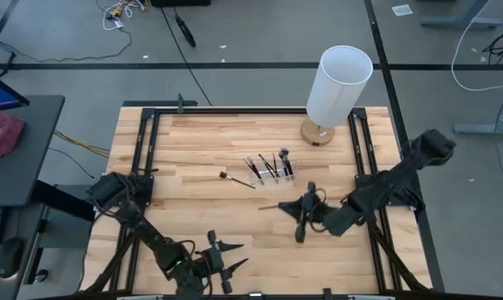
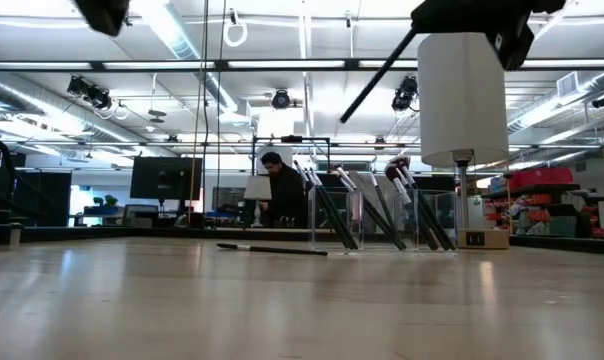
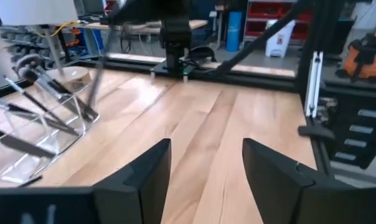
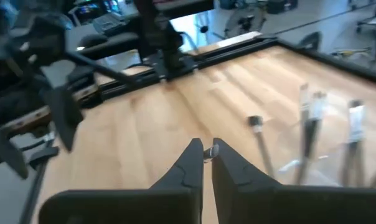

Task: Pick & Place Makeup Supplies
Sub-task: Put the black makeup brush into the transparent organizer

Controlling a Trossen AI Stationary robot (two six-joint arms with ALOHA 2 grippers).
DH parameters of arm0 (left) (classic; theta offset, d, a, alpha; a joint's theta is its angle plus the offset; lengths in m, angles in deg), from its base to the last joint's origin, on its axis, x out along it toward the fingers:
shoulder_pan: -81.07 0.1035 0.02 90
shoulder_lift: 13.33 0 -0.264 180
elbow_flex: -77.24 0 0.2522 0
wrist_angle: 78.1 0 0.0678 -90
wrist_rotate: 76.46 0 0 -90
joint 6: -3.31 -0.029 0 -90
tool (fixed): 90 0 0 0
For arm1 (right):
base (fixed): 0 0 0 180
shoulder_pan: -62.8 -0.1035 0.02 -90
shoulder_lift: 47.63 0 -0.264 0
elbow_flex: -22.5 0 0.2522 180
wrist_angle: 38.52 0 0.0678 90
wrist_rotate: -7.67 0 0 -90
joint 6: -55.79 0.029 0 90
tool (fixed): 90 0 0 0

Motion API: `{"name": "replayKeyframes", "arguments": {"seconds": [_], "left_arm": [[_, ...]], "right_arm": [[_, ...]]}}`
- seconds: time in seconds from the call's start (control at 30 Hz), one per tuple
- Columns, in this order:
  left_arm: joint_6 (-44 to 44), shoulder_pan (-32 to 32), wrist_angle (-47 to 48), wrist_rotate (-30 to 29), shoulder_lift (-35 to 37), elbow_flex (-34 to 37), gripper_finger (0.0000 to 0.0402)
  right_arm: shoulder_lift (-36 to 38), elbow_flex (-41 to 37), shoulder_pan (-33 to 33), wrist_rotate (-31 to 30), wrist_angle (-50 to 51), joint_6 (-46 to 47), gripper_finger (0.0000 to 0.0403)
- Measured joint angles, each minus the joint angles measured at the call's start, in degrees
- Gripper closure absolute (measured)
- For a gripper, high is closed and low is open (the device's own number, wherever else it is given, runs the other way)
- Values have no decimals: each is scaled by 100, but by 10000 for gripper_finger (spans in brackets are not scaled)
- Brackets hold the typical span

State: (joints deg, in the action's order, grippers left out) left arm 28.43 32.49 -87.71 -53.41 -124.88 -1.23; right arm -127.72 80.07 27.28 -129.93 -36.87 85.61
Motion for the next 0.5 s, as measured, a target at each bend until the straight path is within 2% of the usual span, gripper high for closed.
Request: {"name": "replayKeyframes", "arguments": {"seconds": [0.07, 0.17, 0.33, 0.5], "left_arm": [[336, -42, 324, -17, 0, -2, 204], [1336, -22, 1123, 127, -2, 24, 206], [2894, 159, 2411, 824, -18, 37, 206], [3343, 324, 2642, 1058, -173, 35, 207]], "right_arm": [[333, 66, 146, 42, 528, 14, 392], [653, 400, 463, 317, 1587, 192, 392], [699, 1245, 1137, 1074, 3595, 455, 392], [660, 1637, 1903, 1897, 4404, 381, 392]]}}
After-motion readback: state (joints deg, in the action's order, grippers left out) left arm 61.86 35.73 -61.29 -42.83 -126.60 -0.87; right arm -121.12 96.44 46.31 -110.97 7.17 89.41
